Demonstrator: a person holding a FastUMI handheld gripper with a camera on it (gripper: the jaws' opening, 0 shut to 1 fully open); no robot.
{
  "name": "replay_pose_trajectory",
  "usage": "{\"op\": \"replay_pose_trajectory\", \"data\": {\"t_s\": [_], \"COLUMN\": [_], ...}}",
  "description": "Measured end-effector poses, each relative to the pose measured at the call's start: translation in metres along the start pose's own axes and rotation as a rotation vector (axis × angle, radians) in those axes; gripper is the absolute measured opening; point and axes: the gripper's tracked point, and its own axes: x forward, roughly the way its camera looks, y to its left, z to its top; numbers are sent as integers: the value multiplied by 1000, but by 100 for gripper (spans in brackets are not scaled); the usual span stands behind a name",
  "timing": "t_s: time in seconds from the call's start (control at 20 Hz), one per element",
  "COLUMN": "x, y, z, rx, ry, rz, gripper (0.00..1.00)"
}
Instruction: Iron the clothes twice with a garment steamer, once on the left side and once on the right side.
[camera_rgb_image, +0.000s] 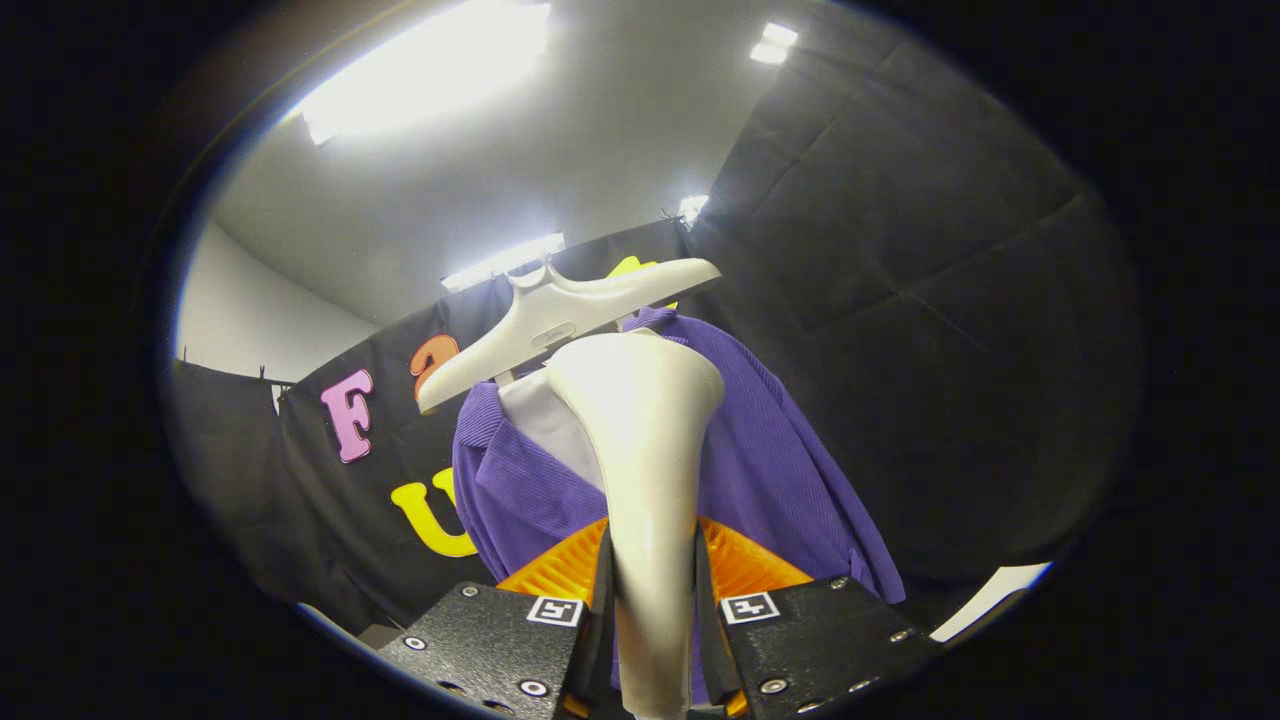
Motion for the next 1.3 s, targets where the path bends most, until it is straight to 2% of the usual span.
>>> {"op": "replay_pose_trajectory", "data": {"t_s": [0.25, 0.6, 1.3], "x": [31, 38, -12], "y": [-18, -37, -90], "z": [-20, -63, -152], "rx": [7, 4, -37], "ry": [46, 149, 355], "rz": [-52, -83, -142], "gripper": [36, 36, 38]}}
